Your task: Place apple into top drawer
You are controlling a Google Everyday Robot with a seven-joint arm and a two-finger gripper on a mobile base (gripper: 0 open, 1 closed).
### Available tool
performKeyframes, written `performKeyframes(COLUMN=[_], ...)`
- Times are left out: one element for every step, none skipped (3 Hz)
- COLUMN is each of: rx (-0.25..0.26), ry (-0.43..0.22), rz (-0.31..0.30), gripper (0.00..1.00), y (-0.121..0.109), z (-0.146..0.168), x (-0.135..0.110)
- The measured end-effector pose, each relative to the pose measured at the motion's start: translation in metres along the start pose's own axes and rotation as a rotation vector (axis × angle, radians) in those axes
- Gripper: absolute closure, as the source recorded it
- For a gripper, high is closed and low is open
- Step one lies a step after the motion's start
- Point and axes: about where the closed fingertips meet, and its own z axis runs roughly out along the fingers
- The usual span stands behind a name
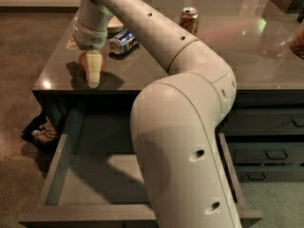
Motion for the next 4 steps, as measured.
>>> performKeyframes(rx=[0.007, 0.007, 0.007, 0.007], ry=[0.061, 0.065, 0.065, 0.065], rz=[0.038, 0.04, 0.04, 0.04], gripper=[0.0, 0.0, 0.14, 0.38], y=[0.002, 0.002, 0.002, 0.002], z=[-0.014, -0.0143, -0.0143, -0.0142], x=[0.0254, 0.027, 0.027, 0.027])
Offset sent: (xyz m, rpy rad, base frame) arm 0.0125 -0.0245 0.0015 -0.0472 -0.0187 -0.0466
